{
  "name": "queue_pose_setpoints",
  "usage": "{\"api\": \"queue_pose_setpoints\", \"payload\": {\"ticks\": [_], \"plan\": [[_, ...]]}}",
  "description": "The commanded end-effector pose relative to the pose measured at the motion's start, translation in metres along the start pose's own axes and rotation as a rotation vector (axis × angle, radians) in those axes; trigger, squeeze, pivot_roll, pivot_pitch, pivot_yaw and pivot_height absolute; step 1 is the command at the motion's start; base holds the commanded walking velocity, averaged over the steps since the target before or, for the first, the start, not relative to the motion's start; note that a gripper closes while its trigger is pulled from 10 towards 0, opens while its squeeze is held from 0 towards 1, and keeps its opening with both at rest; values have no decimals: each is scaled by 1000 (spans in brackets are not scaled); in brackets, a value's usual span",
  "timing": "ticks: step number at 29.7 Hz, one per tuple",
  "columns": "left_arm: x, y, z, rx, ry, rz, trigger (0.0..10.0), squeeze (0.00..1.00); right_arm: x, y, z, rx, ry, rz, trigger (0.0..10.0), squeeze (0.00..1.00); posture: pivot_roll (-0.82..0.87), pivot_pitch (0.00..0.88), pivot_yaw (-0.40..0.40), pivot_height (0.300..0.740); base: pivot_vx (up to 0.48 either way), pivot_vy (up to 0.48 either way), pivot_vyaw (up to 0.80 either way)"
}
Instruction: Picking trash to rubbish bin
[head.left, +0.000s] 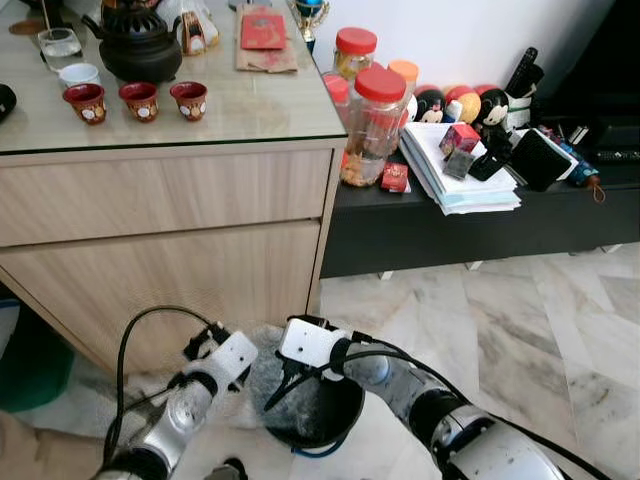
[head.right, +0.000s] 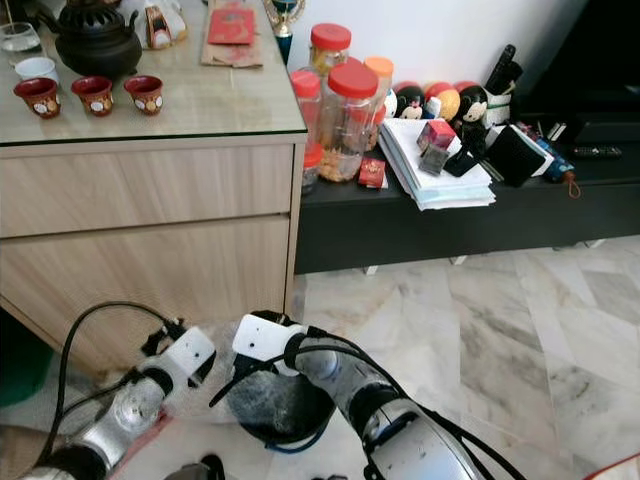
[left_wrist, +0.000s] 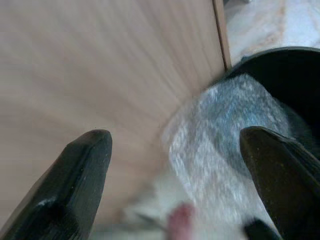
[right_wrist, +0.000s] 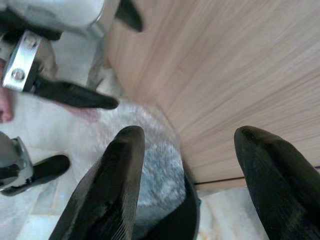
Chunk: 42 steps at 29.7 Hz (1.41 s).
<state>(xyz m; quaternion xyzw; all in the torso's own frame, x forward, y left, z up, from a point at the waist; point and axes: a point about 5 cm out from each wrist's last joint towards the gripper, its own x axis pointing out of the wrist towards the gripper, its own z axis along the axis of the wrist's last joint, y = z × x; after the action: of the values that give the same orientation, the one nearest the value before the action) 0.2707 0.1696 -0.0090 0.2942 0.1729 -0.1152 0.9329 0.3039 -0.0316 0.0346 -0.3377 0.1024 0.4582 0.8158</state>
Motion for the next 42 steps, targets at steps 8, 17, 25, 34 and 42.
{"api": "queue_pose_setpoints", "payload": {"ticks": [8, 17, 25, 34, 42], "plan": [[-8, -2, -16, -262, 84, 169, 10000, 0, -5, 7, -14, 136, 17, -42, 10000, 0, 96, 145, -128, 740, 0, 0, 0], [-9, 17, -10, -527, 34, 369, 10000, 0, -17, -9, -39, 744, 21, -334, 10000, 0, 94, 136, -113, 740, 0, 0, 0], [-14, 14, -14, -555, 37, 404, 10000, 0, -33, -14, -63, 1011, 8, -470, 10000, 0, 88, 128, -109, 740, 0, 0, 0], [-13, 15, -14, -543, 40, 424, 10000, 0, -41, -15, -72, 1062, -18, -523, 10000, 0, 79, 119, -89, 740, 0, 0, 0], [-10, 10, -8, -534, 27, 393, 10000, 0, -43, -13, -73, 1065, -43, -532, 10000, 0, 56, 112, -68, 740, 0, 0, 0]]}}
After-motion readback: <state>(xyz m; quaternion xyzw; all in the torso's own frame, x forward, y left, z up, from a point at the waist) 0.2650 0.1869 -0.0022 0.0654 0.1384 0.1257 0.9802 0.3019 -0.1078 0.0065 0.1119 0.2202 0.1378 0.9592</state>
